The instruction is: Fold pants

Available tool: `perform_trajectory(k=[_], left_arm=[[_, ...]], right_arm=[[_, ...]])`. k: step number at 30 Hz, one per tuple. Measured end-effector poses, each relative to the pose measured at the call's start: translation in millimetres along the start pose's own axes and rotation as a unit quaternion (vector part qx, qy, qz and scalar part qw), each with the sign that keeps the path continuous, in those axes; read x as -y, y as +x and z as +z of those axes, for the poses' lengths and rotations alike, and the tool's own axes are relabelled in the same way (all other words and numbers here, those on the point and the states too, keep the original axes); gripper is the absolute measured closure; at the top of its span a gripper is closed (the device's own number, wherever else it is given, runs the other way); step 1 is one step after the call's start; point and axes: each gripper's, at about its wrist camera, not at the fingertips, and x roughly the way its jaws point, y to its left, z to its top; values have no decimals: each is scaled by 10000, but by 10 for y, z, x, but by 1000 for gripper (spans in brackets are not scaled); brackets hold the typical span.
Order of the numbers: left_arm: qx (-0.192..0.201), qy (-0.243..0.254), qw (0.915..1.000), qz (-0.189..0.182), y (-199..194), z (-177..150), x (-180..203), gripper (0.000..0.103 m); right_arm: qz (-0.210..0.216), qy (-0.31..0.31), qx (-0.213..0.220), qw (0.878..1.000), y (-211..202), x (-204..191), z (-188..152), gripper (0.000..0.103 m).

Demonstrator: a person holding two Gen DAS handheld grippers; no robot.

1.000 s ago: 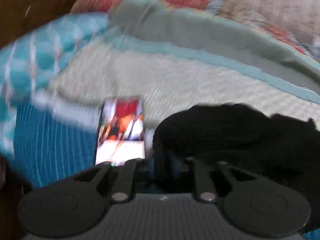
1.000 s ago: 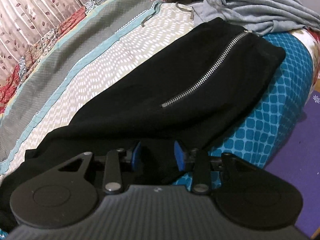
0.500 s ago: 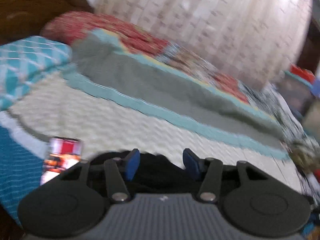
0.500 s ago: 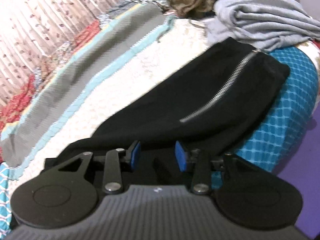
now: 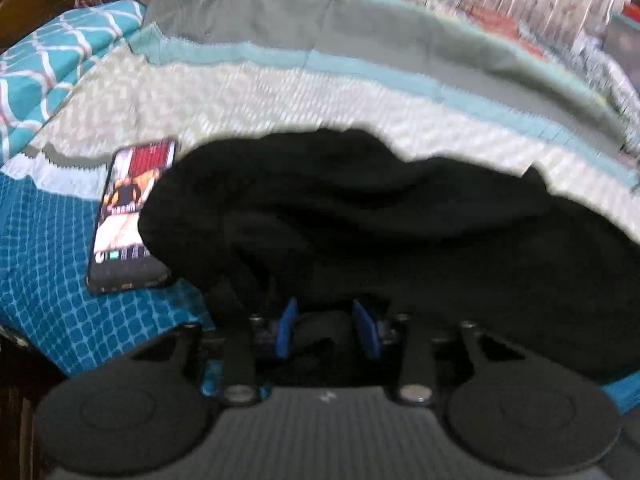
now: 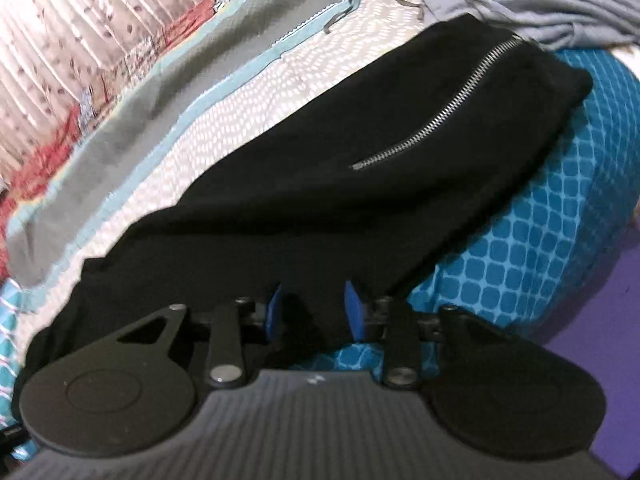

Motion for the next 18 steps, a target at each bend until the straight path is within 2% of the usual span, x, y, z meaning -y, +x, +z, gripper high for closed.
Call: perform_trajectory(k=[4, 7, 11, 13, 18], left_arm=[[700, 124, 9962, -504, -410, 92, 198, 61], [793, 147, 9928, -891, -479, 160, 399, 61], [456, 321, 9915, -1175, -213, 250, 768, 61], [276, 455, 9892, -1369, -48, 241, 1016, 61], [-222, 652, 9861, -1509, 396, 153, 1471, 61]], right_arm=[[269, -70, 462, 9985, -289, 81, 37, 65], [274, 127, 855, 9959, -539, 329, 89, 63], [202, 748, 1281, 9887, -775, 779, 96, 60], [223, 1142, 1383, 9835, -799, 961, 70, 60], [386, 1780, 1490, 9719, -720, 1269, 46, 54]])
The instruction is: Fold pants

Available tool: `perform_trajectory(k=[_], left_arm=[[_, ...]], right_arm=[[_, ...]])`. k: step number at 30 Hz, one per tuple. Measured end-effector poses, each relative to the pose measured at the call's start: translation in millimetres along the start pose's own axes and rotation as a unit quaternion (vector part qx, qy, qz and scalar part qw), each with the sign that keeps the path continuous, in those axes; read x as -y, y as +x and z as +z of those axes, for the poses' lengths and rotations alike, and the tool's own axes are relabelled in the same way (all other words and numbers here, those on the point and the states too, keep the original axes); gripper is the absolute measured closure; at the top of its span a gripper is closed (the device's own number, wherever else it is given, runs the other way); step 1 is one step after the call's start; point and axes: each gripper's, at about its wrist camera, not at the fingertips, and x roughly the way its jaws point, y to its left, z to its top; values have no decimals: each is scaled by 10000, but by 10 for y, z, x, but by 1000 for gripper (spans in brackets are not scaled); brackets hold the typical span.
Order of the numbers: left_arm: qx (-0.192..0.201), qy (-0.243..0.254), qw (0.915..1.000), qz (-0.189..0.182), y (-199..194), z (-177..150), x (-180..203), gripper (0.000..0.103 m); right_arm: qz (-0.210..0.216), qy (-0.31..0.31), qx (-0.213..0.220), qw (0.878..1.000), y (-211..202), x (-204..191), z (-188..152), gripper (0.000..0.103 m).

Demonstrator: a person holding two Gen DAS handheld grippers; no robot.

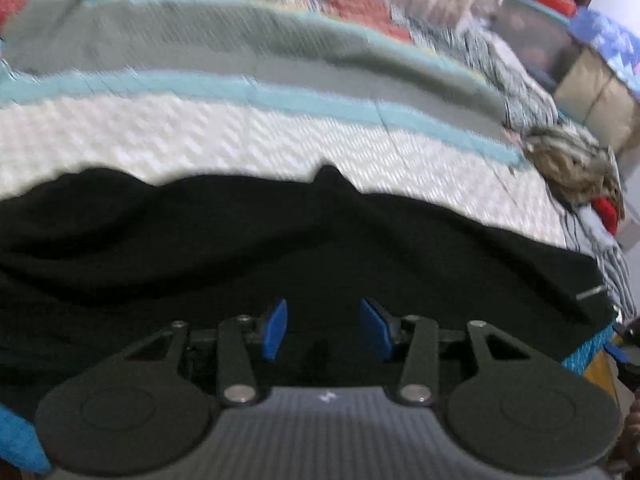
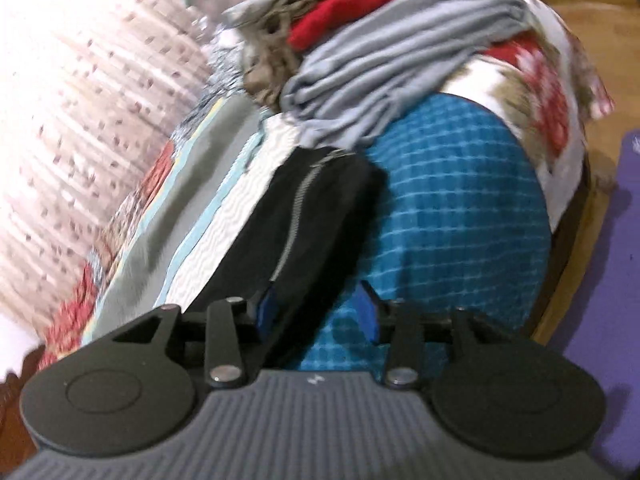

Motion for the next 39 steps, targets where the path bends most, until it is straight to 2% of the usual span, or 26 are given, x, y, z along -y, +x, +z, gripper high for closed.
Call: perform_trajectory(k=[2, 5, 9, 15, 17, 19, 22, 26, 30, 34, 36, 39], left_arm=[[-267, 46, 9996, 125, 195, -44, 68, 61], [-744, 87, 9958, 525, 480, -142, 76, 63], [-711, 82, 9959, 549, 487, -154, 78, 62], [-716, 128, 9952, 648, 525, -167, 142, 62], [-703, 118, 9954, 638, 527, -174, 136, 62], [-686, 32, 9959, 586, 506, -168, 117, 62], [-582, -205, 9972, 430, 398, -162, 58, 62], [-250, -471, 9985, 81, 196, -128, -40, 63], [-17, -791, 9960, -406, 56, -71, -98, 62], [-80, -1120, 9901, -847, 68, -79, -213, 61], [-137, -1258, 9878, -905, 101, -102, -279, 60], [-235, -1354, 9865, -895, 163, -144, -332, 60]], right_arm=[[107, 173, 25, 9998, 67, 60, 24, 54], [278, 311, 102, 9991, 178, 129, 94, 54], [397, 480, 172, 9979, 303, 233, 212, 54], [616, 518, 234, 9965, 486, 181, 369, 53], [564, 514, 145, 9970, 583, 174, 381, 58], [541, 479, 95, 9973, 579, 118, 381, 86], [660, 104, 193, 9976, 436, -69, 345, 90], [963, -680, 274, 9926, 176, -563, 229, 91], [1292, -1425, 3, 9813, 96, -1129, -55, 91], [1531, -2121, -442, 9642, 261, -1708, -514, 91], [1578, -2624, -757, 9490, 389, -1996, -830, 91], [1406, -3295, -1344, 9239, 697, -2288, -1361, 90]])
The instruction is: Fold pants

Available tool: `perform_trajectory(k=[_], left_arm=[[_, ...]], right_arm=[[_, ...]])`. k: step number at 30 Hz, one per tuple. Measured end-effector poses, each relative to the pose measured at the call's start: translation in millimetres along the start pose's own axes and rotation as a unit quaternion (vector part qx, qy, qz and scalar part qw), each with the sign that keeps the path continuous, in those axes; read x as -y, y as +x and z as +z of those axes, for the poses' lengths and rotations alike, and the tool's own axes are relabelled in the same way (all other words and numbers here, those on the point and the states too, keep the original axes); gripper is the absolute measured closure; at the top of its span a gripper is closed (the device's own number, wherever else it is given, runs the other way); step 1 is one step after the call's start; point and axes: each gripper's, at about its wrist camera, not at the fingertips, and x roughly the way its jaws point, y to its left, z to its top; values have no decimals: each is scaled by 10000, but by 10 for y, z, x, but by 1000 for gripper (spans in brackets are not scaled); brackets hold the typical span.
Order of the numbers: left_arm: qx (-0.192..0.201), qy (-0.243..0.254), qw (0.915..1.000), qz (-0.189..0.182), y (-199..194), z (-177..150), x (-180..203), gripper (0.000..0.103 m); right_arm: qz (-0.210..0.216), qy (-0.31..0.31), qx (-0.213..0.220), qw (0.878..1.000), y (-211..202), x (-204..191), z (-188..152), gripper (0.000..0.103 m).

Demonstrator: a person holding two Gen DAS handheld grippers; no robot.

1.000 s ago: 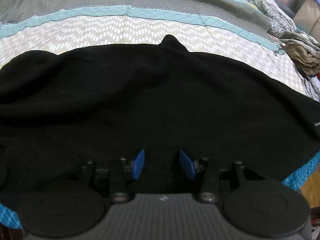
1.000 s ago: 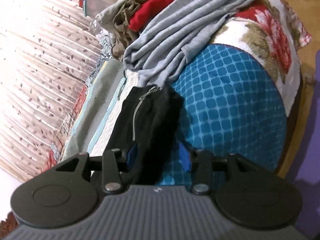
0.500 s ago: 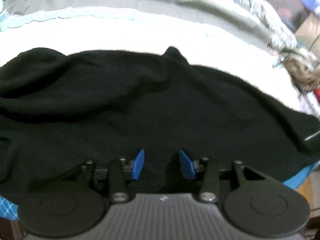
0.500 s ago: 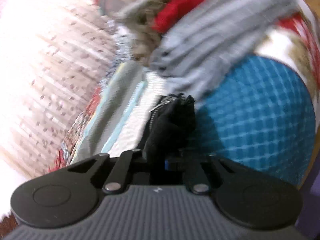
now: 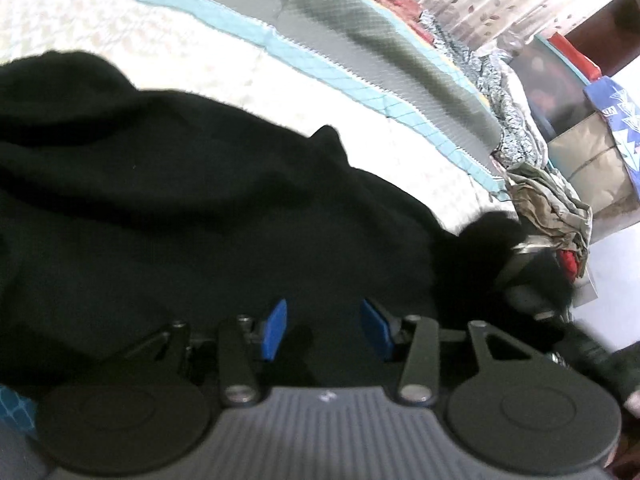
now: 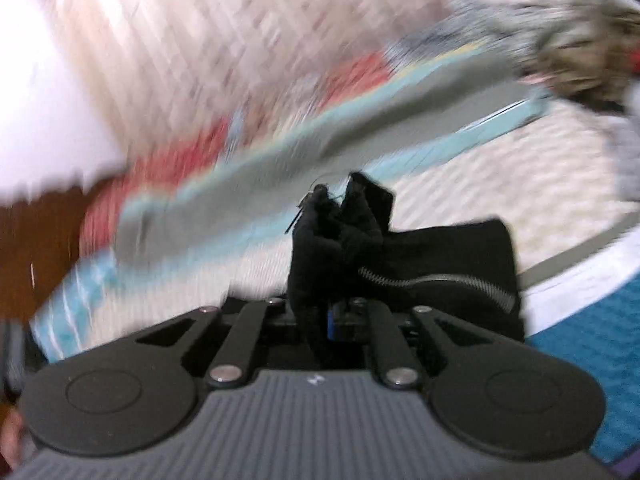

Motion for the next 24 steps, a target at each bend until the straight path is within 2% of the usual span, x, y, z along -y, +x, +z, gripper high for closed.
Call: perform_trajectory(k=[2, 4, 5, 6, 7, 8, 9, 11, 13, 15, 17, 19, 20, 22, 24], left_arm=[[-43, 18, 10000, 30, 30, -17, -3, 60], [-84, 24, 10000, 20, 40, -36, -17, 60], [-93, 24, 10000, 0, 38, -41, -22, 59], [-89, 32, 10000, -18, 34, -43, -17, 58], [-79, 49, 10000, -34, 36, -38, -8, 57], [-73, 71, 9999, -47, 43, -28, 11, 57], [-70, 97, 9999, -68, 43, -15, 20, 57], [-89, 144, 9998, -125, 91, 38, 85, 57], [-154, 204, 9995, -210, 177, 94, 195, 51], [-288, 300, 9987, -294, 316, 142, 326, 44], [-444, 357, 9979, -321, 470, 155, 422, 43], [-624, 366, 9968, -346, 635, 147, 517, 43], [-693, 386, 9962, -372, 700, 126, 565, 47], [-725, 623, 9948, -339, 776, 51, 684, 80], [-601, 967, 9935, 46, 761, -57, 784, 83]], right_arm=[[-46, -443, -556, 9975, 341, -179, -215, 87], [-278, -1002, -1113, 9883, 615, -292, -433, 78], [-253, -1162, -1036, 9875, 596, -326, -472, 75], [-137, -1202, -931, 9883, 537, -341, -451, 60], [14, -1156, -940, 9888, 481, -345, -404, 37], [223, -1074, -909, 9898, 373, -330, -355, 31], [357, -1042, -796, 9907, 283, -316, -323, 30], [500, -1103, -590, 9909, 103, -321, -273, 31], [391, -1015, -391, 9933, -39, -264, -217, 32], [120, -718, -236, 9971, -191, -82, -191, 33], [-215, -316, -15, 9993, -323, 149, -182, 36], [-551, 217, 212, 9980, -460, 428, -173, 44], [-680, 500, 283, 9960, -473, 548, -169, 47], [-830, 1053, 282, 9906, -528, 798, -182, 71], [-797, 1408, 126, 9868, -481, 964, -229, 80]])
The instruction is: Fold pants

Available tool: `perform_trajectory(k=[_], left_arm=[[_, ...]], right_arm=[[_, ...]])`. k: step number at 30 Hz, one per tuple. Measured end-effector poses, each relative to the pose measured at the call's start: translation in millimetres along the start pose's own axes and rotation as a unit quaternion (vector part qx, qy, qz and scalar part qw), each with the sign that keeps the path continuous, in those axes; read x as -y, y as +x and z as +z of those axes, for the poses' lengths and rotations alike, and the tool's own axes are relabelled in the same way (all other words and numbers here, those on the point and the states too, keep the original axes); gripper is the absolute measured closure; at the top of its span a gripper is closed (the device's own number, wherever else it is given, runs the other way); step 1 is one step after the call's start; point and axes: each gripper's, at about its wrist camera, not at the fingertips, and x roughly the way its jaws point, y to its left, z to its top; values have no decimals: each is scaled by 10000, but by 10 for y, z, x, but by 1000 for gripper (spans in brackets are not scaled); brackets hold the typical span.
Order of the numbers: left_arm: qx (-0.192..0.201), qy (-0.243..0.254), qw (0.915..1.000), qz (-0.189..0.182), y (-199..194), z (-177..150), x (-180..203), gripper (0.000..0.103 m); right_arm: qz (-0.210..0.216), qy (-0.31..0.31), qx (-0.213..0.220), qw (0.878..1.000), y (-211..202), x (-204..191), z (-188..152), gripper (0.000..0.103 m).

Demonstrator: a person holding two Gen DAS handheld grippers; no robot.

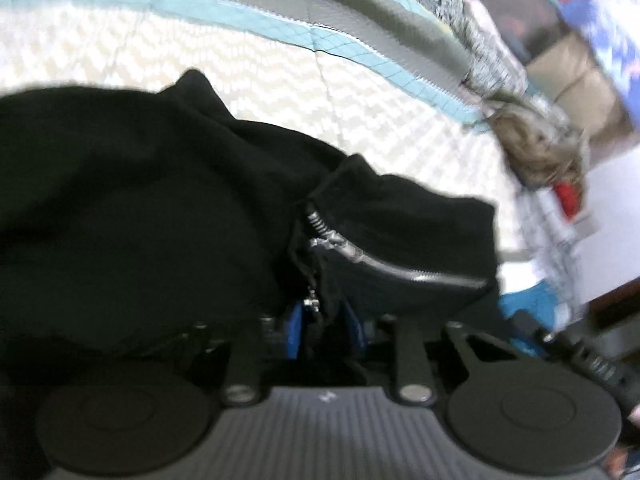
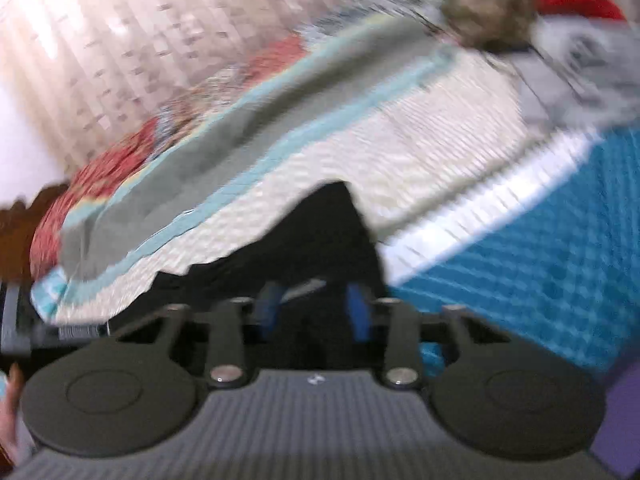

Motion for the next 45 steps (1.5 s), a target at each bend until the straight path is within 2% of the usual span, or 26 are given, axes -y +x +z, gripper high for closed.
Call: perform_trajectory(k=[2, 4, 8, 10, 12, 15, 18, 21, 25, 28, 33, 36, 39, 45], left_arm=[[52, 130, 9997, 186, -48, -100, 56, 83], [43, 57, 9995, 306, -49, -181, 19, 81], [-20, -539, 9985, 32, -54, -137, -149, 76], [26, -622, 9981, -29, -152, -135, -167, 69], [218, -451, 9987, 121, -300, -148, -140, 66], [531, -256, 9983, 17, -599, -257, -214, 66], [733, -187, 9971, -67, -891, -432, -352, 66], [919, -328, 9951, 144, -1129, -608, -545, 64], [1076, -528, 9893, 829, -1298, -734, -728, 64], [1174, -706, 9848, 1073, -1387, -776, -832, 64], [1311, -672, 9785, 1442, -1450, -837, -950, 64], [1328, -565, 9771, 1563, -1475, -887, -1010, 64], [1335, -456, 9768, 1610, -1471, -918, -993, 64], [1320, -307, 9768, 1661, -1427, -952, -958, 63]], right_arm=[[-125, 30, -250, 9996, 96, 68, -66, 80], [-470, -262, -506, 9973, 248, 72, -145, 91], [-545, -360, -522, 9965, 244, -8, -118, 91], [-521, -360, -468, 9969, 172, -65, -94, 86], [-455, -377, -287, 9978, 61, -68, -119, 85], [-332, -732, -58, 9968, -93, -234, -154, 85], [-102, -969, -150, 9951, -45, -428, -212, 84], [188, -1215, -447, 9914, 78, -676, -318, 84], [435, -1709, -904, 9802, 316, -1073, -494, 81], [590, -1994, -1225, 9704, 461, -1389, -607, 73], [809, -2233, -1487, 9599, 578, -1763, -751, 73], [784, -2369, -1591, 9552, 606, -1849, -841, 73], [707, -2228, -1663, 9580, 622, -1823, -848, 73], [435, -1851, -1525, 9698, 560, -1734, -797, 72]])
